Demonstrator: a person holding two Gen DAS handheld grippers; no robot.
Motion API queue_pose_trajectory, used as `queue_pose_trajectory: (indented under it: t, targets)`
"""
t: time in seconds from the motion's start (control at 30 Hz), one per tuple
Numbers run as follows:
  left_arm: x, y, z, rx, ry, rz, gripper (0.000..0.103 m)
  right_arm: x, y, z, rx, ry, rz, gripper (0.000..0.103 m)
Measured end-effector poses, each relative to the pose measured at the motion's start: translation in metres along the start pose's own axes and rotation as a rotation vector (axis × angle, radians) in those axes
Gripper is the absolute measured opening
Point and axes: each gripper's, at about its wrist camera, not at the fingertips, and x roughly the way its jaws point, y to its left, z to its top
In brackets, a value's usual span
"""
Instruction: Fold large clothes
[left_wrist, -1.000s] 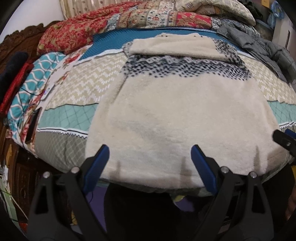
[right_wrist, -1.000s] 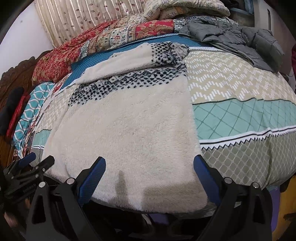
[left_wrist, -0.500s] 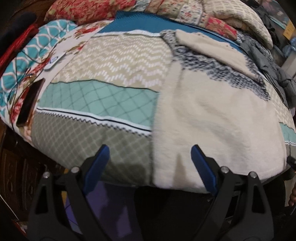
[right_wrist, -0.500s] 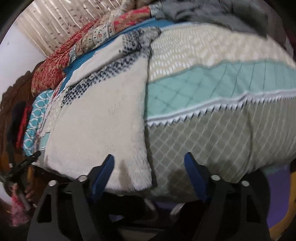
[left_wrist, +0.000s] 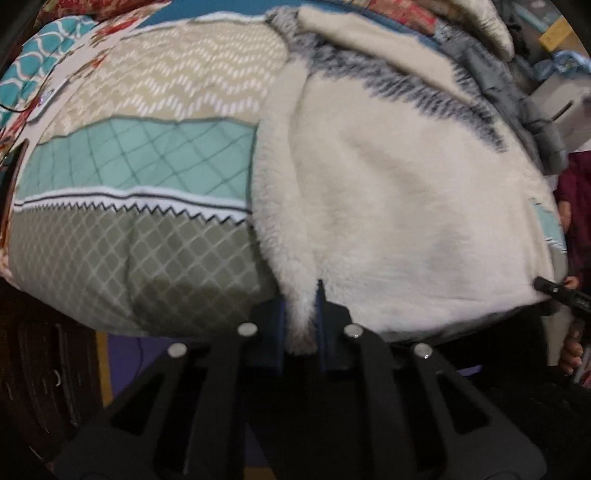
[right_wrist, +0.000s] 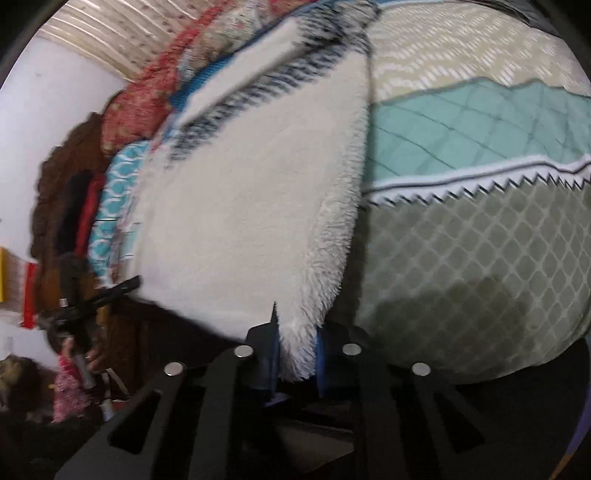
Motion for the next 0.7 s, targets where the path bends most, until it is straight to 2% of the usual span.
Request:
queue_pose_trajectory:
  t: [0.13, 0.23, 0.3, 0.4, 0.5, 0.57, 0.63, 0.7]
  targets:
    - [-0.027, 0.009, 0.008, -0.087, -0.038, -0.124, 0.012, -0.031, 0.006, 0.010, 0.001, -0.072, 0.051, 0.009]
    - [-0.041, 0.016, 0.029, -0.155, -0.074, -0.199, 0.012, -0.050, 0.005, 0.033, 0.028, -0.142, 0.080, 0.009]
    - [-0.045, 0.018, 0.055, -0.204, -0.099, -0.264, 0.012, -0.055, 0.004, 0.051, 0.038, -0.167, 0.086, 0.009]
    - [-0.041, 0.019, 0.103, -0.274, -0.114, -0.301, 0.012, -0.058, 0.000, 0.093, 0.045, -0.206, 0.077, 0.009]
    - [-0.025, 0.006, 0.161, -0.304, -0.127, -0.239, 0.012, -0.050, -0.006, 0.144, 0.047, -0.230, 0.055, 0.009]
    - [-0.003, -0.005, 0.205, -0.301, -0.118, -0.164, 0.013, -0.034, -0.015, 0.183, 0.079, -0.232, 0.023, 0.009]
    - [0.025, -0.013, 0.243, -0.277, -0.101, -0.052, 0.029, -0.011, -0.032, 0.220, 0.134, -0.240, -0.010, 0.010]
    - [0.061, -0.013, 0.272, -0.276, -0.038, 0.060, 0.035, 0.008, -0.052, 0.244, 0.216, -0.224, -0.070, 0.012]
